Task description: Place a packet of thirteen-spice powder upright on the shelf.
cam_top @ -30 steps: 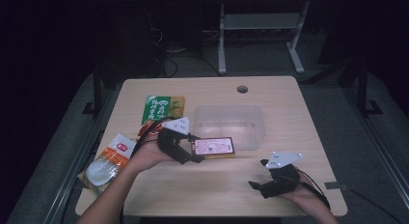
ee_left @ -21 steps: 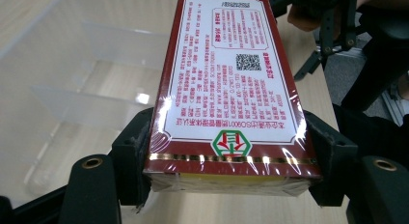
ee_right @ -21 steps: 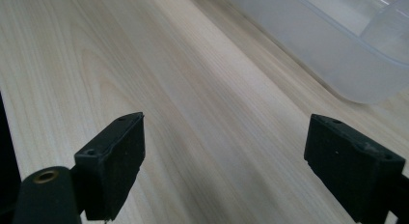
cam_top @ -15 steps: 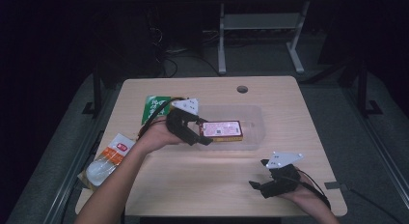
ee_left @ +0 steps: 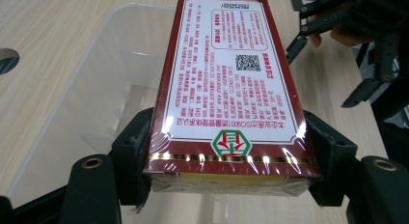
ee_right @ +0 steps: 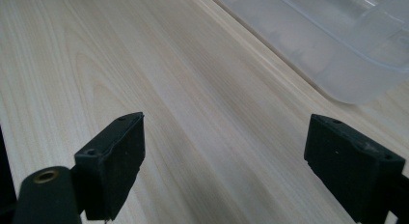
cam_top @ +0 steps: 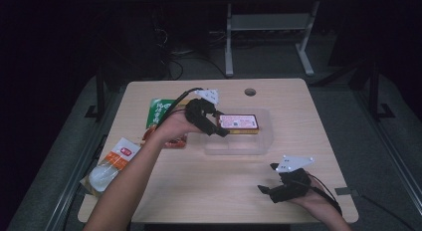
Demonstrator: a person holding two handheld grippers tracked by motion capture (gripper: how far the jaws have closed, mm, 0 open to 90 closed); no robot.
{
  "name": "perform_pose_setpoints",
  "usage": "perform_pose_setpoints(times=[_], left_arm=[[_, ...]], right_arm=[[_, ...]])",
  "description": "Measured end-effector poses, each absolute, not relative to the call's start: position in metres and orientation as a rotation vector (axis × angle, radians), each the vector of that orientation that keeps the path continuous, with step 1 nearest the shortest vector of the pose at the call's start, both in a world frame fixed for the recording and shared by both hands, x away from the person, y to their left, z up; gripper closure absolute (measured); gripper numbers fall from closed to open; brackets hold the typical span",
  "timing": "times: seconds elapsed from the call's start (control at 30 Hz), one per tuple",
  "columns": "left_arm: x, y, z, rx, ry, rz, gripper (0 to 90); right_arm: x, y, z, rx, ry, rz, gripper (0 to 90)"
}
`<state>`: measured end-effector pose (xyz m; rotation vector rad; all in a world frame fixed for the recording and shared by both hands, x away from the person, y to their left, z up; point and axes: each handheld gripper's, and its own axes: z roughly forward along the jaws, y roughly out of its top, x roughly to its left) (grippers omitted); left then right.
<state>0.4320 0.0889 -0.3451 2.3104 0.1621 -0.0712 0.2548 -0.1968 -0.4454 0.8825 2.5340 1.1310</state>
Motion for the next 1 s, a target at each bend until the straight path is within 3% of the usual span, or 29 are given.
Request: perform_pose_setpoints(times=[1.0], left_arm=[[0.467,0.033,-0.363,2.412,0.164,-0.091,31.3]], right_arm=[[0.258,-0.201,-0.444,0.882,2.507,1.124,14.3]])
